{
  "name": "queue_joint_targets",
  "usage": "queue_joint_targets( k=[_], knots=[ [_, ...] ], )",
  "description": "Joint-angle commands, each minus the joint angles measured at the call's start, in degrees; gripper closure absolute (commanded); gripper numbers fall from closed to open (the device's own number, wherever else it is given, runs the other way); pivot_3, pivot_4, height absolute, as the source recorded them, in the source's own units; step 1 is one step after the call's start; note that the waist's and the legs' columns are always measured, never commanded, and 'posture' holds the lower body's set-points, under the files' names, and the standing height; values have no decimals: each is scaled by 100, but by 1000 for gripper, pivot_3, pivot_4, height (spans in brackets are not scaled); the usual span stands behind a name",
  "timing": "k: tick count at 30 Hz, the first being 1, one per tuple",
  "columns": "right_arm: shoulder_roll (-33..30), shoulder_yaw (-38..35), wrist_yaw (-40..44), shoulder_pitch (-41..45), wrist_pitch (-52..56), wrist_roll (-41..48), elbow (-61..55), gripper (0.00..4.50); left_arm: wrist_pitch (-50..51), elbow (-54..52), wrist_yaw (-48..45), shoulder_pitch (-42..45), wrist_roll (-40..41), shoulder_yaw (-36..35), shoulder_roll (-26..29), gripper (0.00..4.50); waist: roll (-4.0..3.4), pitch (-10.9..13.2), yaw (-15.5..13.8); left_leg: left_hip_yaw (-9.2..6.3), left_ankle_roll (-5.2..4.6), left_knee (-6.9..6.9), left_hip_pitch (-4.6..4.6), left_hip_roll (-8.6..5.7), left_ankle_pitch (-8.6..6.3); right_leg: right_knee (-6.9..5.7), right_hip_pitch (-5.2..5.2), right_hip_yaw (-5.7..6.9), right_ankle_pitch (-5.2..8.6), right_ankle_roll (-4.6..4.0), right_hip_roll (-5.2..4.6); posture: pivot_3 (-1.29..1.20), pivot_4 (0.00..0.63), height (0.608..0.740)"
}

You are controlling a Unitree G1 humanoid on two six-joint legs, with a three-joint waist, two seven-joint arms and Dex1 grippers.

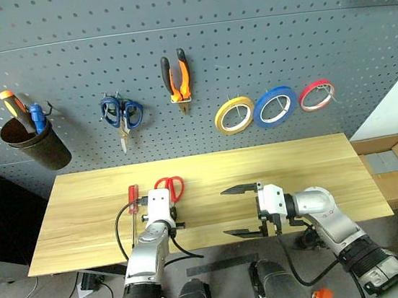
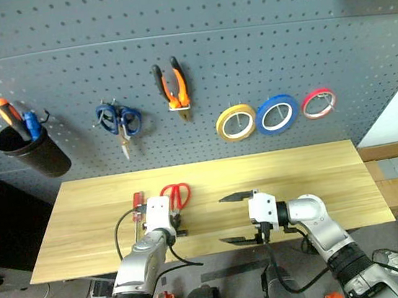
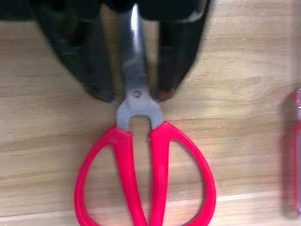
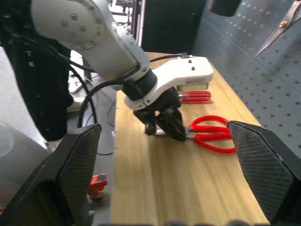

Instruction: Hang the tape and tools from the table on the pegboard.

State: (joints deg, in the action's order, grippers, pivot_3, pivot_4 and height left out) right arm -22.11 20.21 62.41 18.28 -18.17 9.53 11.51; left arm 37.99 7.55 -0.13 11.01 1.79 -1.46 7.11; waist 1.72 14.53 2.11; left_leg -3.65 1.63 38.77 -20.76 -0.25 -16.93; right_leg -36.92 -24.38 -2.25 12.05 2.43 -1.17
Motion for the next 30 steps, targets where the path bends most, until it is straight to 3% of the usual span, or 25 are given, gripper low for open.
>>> queue_joint_targets(
  k=[1, 10, 16, 20, 25, 30],
  knots=[
    [12, -123, -20, 66, -101, 5, -46, 0, 168, 12, 48, -99, -90, -34, 62, 4287, -3, 3, 6, -2, 0, 0, 0, 0, 0, 0, 0, 0, 0, 0, 0, -34, 275, 740],
    [32, -203, -51, 47, 20, 119, -163, 0, 167, -298, 6, -252, -67, -45, 107, 4285, -7, 15, 11, -7, 1, -2, -1, 1, 0, 2, 0, 0, 2, 4, 0, -17, 270, 740],
    [-180, -507, -100, -285, 589, 589, -1015, 0, 160, -1713, -269, -1019, -322, 447, 503, 4285, -13, 60, 3, -18, 3, -9, -9, 3, -2, 5, -4, 3, 12, 9, -8, -12, 264, 740],
    [-313, -854, -468, -690, 1422, 1086, -2017, 0, -531, -3517, -350, -2468, -562, 575, 866, 4285, -14, 72, -3, -29, 20, -15, -22, 8, -13, 11, -13, -11, 25, 5, -41, -8, 253, 740],
    [-317, -1096, -681, -864, 2144, 1661, -2744, 0, -1509, -4448, -292, -3415, -930, 514, 1125, 4285, -19, 77, -61, -42, 26, -63, -17, 3, -11, 11, -24, 6, 53, -7, -50, 11, 245, 740],
    [-285, -1297, -872, -897, 2524, 2099, -3287, 0, -2935, -4965, -111, -3830, -1451, 203, 1338, 4285, -18, 77, -65, -45, 25, -74, -25, 1, -12, 18, -27, 15, 68, -3, -49, 36, 229, 740]
  ],
)
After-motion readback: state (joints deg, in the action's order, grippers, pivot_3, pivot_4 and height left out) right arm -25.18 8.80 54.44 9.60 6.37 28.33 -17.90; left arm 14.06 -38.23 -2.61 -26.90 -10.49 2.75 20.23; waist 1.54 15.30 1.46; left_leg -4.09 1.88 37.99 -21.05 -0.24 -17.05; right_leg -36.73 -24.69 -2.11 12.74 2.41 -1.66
